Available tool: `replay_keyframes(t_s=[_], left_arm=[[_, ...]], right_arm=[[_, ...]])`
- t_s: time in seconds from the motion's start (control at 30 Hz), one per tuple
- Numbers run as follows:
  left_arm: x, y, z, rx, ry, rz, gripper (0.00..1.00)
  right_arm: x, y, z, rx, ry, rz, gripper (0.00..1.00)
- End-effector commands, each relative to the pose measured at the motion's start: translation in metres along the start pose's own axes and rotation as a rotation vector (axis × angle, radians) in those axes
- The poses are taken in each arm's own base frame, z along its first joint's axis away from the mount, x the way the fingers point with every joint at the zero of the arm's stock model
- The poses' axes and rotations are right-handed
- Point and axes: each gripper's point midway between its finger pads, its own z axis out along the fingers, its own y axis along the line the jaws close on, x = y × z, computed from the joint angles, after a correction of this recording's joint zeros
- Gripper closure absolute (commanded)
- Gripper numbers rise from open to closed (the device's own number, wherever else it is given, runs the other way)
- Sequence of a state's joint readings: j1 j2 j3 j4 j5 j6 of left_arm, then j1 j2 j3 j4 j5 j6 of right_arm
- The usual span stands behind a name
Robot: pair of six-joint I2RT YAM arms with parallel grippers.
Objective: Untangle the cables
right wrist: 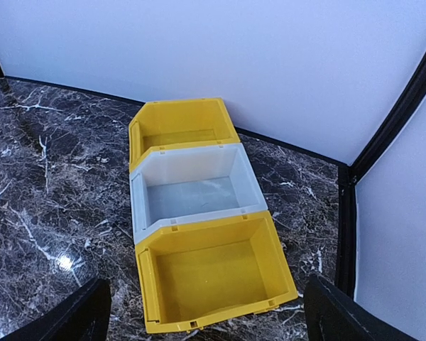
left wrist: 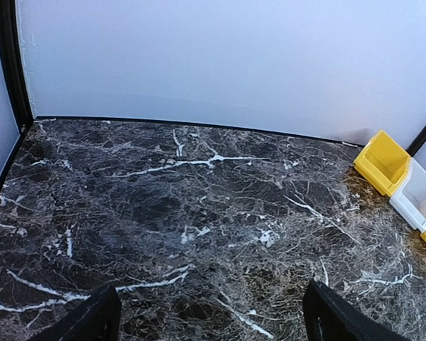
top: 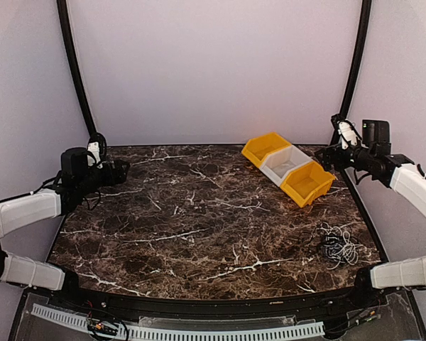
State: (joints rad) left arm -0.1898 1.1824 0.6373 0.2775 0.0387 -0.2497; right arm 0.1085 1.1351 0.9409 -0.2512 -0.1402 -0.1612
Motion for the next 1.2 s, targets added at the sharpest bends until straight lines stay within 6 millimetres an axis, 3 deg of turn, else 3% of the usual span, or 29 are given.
replay_keyframes(t_s=[0.0,0.13,0.37,0.4,0.6,0.73,0.83,1.03,1.17], left_arm=[[-0.012,-0.029,-0.005,0.127,-0.078,0.029,0.08],[-0.004,-0.062,-0.01,0.222,-0.07,0.12,0.11],[0.004,-0.121,-0.024,0.379,-0.042,0.212,0.2],[0.001,-0.129,-0.026,0.4,-0.04,0.222,0.22],[0.022,-0.179,-0.043,0.575,0.031,0.291,0.25],[0.033,-0.193,-0.048,0.623,0.053,0.296,0.25],[0.04,-0.196,-0.05,0.646,0.062,0.288,0.25],[0.042,-0.201,-0.056,0.669,0.068,0.294,0.25],[0.039,-0.202,-0.06,0.665,0.056,0.29,0.25]], right_arm=[[-0.009,0.012,-0.018,-0.069,-0.053,-0.097,0.03],[0.017,0.035,-0.033,-0.185,0.002,-0.267,0.02],[0.085,0.071,-0.066,-0.422,0.181,-0.525,0.01],[0.096,0.073,-0.072,-0.447,0.219,-0.559,0.01],[0.171,0.07,-0.101,-0.554,0.486,-0.744,0.03],[0.223,0.06,-0.117,-0.592,0.676,-0.838,0.03],[0.251,0.052,-0.123,-0.609,0.784,-0.878,0.03],[0.274,0.048,-0.111,-0.621,0.838,-0.895,0.07],[0.28,0.052,-0.094,-0.619,0.813,-0.878,0.17]])
